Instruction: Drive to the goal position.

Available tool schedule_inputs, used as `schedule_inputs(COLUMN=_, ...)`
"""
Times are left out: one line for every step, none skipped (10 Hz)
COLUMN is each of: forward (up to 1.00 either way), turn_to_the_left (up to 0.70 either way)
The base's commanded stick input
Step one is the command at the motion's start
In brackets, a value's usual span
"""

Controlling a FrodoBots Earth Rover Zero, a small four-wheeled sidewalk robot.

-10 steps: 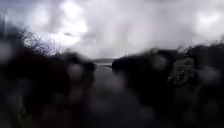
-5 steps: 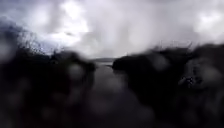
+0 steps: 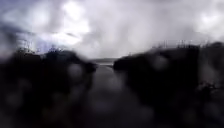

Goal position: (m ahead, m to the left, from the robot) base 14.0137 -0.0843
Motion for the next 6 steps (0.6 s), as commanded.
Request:
schedule_inputs(forward=0.70, turn_to_the_left=0.00)
schedule_inputs(forward=0.70, turn_to_the_left=0.00)
schedule_inputs(forward=0.70, turn_to_the_left=0.00)
schedule_inputs(forward=0.70, turn_to_the_left=0.00)
schedule_inputs(forward=0.70, turn_to_the_left=0.00)
schedule_inputs(forward=0.70, turn_to_the_left=0.00)
